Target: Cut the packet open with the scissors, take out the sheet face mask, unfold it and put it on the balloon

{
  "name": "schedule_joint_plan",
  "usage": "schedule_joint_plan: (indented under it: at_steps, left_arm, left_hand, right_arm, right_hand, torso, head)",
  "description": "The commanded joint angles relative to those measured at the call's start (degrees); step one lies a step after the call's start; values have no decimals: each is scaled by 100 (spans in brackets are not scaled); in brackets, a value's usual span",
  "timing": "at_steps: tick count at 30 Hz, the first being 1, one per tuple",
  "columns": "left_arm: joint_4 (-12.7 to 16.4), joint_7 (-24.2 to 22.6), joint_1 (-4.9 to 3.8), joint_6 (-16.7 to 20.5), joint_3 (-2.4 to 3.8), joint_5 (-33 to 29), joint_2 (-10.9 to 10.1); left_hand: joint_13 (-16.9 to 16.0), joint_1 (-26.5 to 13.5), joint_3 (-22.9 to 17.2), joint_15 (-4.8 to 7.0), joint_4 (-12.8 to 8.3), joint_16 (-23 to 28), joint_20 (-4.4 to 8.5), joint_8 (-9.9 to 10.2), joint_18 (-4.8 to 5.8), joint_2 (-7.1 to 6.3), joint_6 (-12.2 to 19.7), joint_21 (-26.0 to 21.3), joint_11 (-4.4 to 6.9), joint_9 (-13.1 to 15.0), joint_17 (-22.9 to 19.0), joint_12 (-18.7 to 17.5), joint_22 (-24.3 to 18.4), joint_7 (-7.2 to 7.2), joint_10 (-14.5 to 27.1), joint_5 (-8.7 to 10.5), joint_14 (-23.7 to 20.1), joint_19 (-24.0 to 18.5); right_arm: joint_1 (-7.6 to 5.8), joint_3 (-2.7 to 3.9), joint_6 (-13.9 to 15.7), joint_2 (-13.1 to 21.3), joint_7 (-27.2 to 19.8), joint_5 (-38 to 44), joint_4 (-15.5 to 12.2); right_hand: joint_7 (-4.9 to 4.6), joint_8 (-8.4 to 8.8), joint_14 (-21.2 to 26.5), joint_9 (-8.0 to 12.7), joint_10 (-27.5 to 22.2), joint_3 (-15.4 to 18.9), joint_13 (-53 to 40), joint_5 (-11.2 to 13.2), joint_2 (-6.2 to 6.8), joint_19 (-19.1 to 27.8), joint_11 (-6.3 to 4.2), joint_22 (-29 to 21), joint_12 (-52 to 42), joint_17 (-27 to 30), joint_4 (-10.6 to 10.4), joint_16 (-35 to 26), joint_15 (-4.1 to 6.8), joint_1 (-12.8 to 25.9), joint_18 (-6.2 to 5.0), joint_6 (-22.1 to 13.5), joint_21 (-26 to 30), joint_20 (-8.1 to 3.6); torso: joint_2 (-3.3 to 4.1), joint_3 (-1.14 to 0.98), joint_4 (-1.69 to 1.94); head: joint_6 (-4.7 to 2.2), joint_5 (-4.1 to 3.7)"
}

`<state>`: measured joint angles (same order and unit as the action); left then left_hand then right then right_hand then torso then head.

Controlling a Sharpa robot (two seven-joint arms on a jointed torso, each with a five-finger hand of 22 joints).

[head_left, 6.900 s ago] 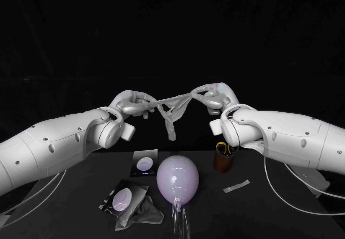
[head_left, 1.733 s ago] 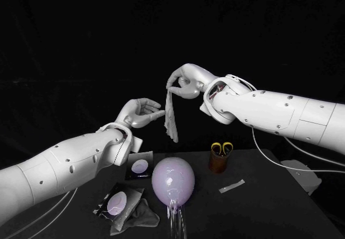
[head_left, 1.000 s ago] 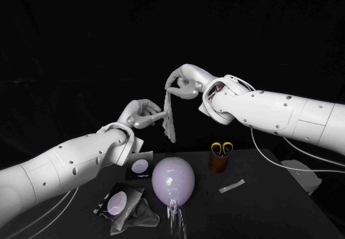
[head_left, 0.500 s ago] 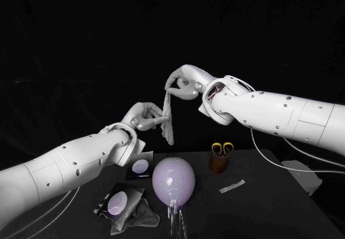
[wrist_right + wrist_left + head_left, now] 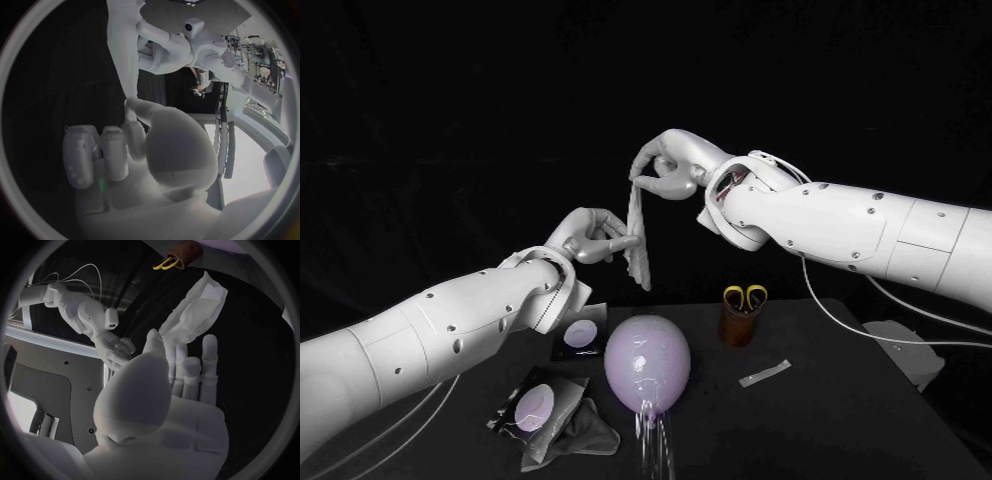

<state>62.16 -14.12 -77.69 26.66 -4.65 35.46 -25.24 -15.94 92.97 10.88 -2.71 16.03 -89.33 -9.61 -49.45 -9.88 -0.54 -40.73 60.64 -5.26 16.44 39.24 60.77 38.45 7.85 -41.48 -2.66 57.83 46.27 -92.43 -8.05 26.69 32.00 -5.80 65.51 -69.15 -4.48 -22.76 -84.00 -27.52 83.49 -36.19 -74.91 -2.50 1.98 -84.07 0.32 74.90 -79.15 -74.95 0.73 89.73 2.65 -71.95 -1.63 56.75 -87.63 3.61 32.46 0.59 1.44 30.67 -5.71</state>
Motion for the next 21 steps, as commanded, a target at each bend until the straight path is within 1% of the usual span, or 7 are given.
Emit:
schedule_joint_plan:
  at_steps: [1, 6, 10, 17, 18, 19, 21]
  left_arm:
    - [30, -49, -5, -15, 9, 18, -4]
    - [37, -88, -5, 34, 9, -16, -22]
    - [45, -105, -5, 40, 9, -41, -38]
    - [138, -157, -5, 17, 9, -117, -102]
    - [151, -165, -5, 13, 9, -128, -111]
    - [166, -175, -5, 9, 10, -142, -121]
    - [184, -198, -5, 7, 10, -173, -136]
  left_hand:
    - [41, 259, -141, 42, -36, -56, 43, 52, -63, 194, -132, 88, 32, -44, 150, -70, 47, -53, -91, -17, 160, -9]
    - [188, 809, -547, 130, -39, -64, 104, 228, -64, 520, -346, 245, 111, -194, 247, -311, 154, -81, -196, -20, 277, -46]
    - [298, 1061, -882, 153, 7, -50, 152, 346, -62, 531, -472, 361, 128, -287, 254, -491, 242, -14, -290, -19, 289, -115]
    - [461, 997, -1550, 132, 58, -18, 180, 472, -54, 350, -477, 538, 101, -373, 172, -757, 383, 31, -420, -25, 244, -256]
    - [537, 780, -2060, 120, 43, -7, 168, 473, -52, 82, -489, 628, 86, -379, 153, -877, 453, 45, -513, 9, 244, -337]
    - [541, 757, -2126, 117, 55, -7, 166, 477, -53, 113, -483, 632, 85, -381, 141, -884, 455, 41, -515, -25, 239, -339]
    - [591, 416, -2805, 96, 34, -4, 137, 492, -57, -78, -402, 669, 64, -387, 88, -976, 475, 34, -518, 12, 224, -371]
  right_arm:
    - [-2, 2, -25, -2, -21, 18, 16]
    - [-1, 2, -20, 4, -23, 25, 25]
    - [-1, 2, -25, 4, -23, 29, 43]
    - [8, -1, -57, -9, -21, 8, 162]
    - [11, -2, -63, -11, -21, 4, 176]
    - [17, -5, -72, -15, -22, -2, 191]
    - [32, -11, -88, -19, -24, -16, 210]
  right_hand:
    - [-6, -198, -600, -636, 163, -12, -961, -28, -42, -462, -5, 1436, -18, -1505, 13, 27, 46, 6, 106, 33, -20, -31]
    - [-4, -204, -600, -640, 167, -19, -964, -28, -40, -462, -6, 1436, -24, -1505, 14, 27, 48, 9, 107, 32, -21, -33]
    - [-4, -204, -600, -640, 167, -19, -964, -28, -40, -462, -6, 1436, -24, -1505, 14, 27, 48, 9, 107, 32, -21, -33]
    - [-4, -204, -600, -640, 167, -19, -964, -28, -40, -462, -6, 1436, -24, -1505, 14, 27, 48, 9, 107, 32, -21, -33]
    - [-4, -204, -600, -640, 167, -19, -964, -28, -40, -462, -6, 1436, -24, -1505, 14, 27, 48, 9, 107, 32, -21, -33]
    - [-4, -204, -600, -640, 167, -19, -964, -28, -40, -462, -6, 1436, -24, -1505, 14, 27, 48, 9, 107, 32, -21, -33]
    - [-4, -207, -600, -642, 166, -23, -963, -28, -38, -460, -7, 1435, -21, -1505, 15, 27, 49, 11, 106, 31, -17, -34]
  torso:
    - [0, 0, 3]
    - [-2, -1, 2]
    - [-3, -1, 2]
    - [-2, 1, 8]
    - [0, 1, 6]
    - [0, 1, 6]
    - [0, 2, 3]
  head:
    - [-7, -2]
    - [-1, -2]
    - [1, -5]
    - [-1, -11]
    - [-1, -12]
    - [-1, -12]
    - [1, -13]
